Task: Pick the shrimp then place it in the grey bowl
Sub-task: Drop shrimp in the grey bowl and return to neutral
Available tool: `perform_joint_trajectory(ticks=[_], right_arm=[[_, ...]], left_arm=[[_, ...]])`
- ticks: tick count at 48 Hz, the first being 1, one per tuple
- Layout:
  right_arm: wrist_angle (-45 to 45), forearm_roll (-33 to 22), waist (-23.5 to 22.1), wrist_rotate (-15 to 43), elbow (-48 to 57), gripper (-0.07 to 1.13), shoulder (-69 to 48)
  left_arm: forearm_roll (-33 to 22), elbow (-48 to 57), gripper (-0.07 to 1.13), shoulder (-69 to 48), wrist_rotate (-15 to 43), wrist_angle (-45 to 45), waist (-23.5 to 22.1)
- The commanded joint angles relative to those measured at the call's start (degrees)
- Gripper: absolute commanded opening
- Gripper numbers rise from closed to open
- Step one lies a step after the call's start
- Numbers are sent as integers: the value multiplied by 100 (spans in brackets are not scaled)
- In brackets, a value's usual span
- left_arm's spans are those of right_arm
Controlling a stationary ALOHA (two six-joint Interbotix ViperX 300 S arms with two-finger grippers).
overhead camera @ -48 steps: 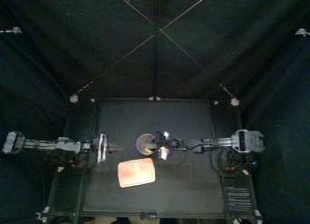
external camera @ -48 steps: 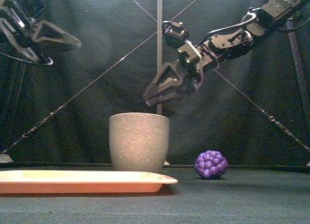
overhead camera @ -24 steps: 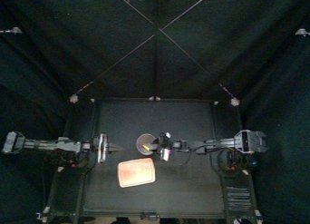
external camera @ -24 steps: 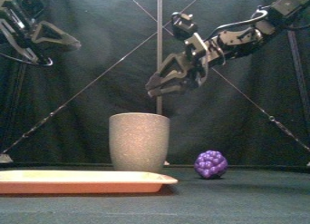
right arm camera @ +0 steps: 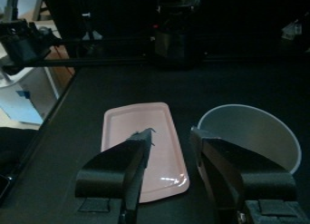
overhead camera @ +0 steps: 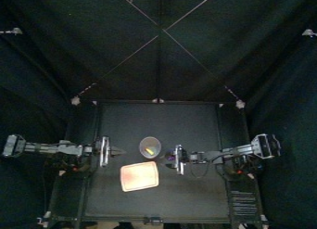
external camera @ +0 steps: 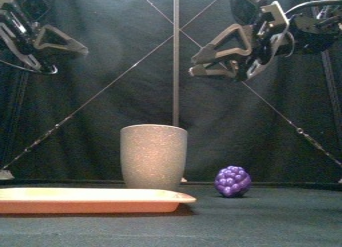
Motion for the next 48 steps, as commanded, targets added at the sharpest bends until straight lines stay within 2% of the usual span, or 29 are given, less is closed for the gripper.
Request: perform_joint_trajectory(ticks=[1, 48], right_arm=[[-141, 9, -9, -26, 79, 79, -352], [-141, 167, -97, 18, 729, 79, -1063]], left_arm=[[-9, -70, 8, 18, 0, -44, 9], [-9, -26, 8, 18, -9, -35, 9]])
